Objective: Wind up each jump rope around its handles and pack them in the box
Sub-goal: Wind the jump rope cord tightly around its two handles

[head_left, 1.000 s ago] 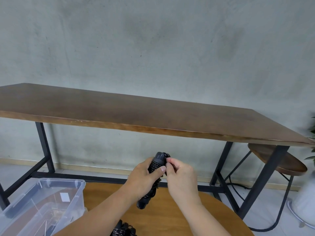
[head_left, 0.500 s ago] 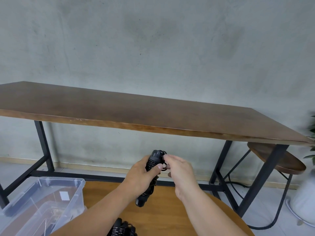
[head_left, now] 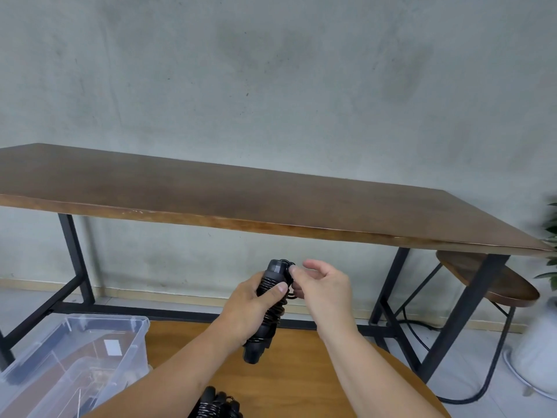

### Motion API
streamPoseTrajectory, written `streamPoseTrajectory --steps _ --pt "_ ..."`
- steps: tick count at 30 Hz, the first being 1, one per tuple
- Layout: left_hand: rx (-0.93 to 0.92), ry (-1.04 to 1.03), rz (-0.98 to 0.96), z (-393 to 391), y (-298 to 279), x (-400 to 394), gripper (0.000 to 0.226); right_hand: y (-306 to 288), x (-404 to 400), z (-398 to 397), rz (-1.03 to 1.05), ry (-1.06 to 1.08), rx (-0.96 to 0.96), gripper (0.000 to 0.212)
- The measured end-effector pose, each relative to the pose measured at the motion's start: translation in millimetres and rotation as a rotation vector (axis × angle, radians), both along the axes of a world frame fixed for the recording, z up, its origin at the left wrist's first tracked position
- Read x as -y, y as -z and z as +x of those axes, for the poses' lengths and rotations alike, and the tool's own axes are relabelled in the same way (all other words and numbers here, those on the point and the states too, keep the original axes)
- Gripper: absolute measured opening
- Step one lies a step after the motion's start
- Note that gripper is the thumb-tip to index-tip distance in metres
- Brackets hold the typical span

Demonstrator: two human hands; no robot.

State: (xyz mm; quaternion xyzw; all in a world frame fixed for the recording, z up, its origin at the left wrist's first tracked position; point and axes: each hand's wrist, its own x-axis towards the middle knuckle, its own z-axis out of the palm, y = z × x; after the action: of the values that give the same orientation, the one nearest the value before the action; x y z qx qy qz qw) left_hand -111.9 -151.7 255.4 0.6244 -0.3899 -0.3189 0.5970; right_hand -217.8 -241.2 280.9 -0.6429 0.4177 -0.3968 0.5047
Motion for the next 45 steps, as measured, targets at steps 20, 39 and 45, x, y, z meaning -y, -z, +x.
streamPoseTrajectory --steps 20,39,45 --pt "0.019 0.073 -0.002 -6.6 -4.4 7.4 0.018 -13.0 10.7 -12.9 -0.116 -0.075 0.043 0.015" --pt "0.333 -0.058 0.081 -10.4 3.5 11.7 0.029 -3.4 2.4 -13.8 -0.355 -0.069 -0.286 0.019" --pt "0.019 -0.026 -0.044 -11.9 -11.1 13.7 0.018 -6.5 4.4 -17.0 -0.123 -0.054 0.028 0.018"
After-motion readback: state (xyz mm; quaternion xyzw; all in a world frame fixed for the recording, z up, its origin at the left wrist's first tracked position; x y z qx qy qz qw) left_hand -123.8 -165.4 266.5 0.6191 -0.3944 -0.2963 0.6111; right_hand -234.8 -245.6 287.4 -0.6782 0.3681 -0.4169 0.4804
